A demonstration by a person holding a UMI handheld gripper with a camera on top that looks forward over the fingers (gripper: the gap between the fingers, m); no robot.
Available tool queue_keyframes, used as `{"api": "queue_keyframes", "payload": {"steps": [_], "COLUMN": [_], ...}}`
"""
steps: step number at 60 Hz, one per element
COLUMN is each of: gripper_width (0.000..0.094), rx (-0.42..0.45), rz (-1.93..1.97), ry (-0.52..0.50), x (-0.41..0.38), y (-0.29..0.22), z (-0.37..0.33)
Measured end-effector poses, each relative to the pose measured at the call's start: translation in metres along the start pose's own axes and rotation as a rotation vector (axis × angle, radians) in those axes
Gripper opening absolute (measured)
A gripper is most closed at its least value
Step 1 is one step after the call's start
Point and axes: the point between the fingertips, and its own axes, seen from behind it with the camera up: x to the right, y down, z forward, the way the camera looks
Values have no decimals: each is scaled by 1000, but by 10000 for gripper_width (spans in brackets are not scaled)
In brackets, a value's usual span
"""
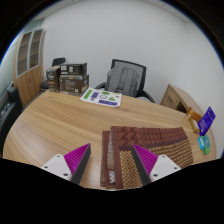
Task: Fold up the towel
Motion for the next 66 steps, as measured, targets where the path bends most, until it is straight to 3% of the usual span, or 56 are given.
{"api": "queue_keyframes", "payload": {"steps": [13, 16, 23, 26, 35, 42, 55, 61, 66], "gripper_width": [635, 587, 307, 88, 53, 48, 49, 49, 49], "rx": [-77, -58, -56, -59, -76, -78, 57, 128, 142], "rz": [-7, -11, -35, -41, -27, 44, 150, 188, 209], "ry": [-33, -44, -47, -11, -38, -138, -379, -405, -368], "x": [1, 2, 7, 20, 17, -9, -64, -45, -12], "y": [27, 24, 26, 25, 24, 12, -61, -97, -107], "z": [44, 46, 49, 49, 48, 28, -61, -80, -70]}}
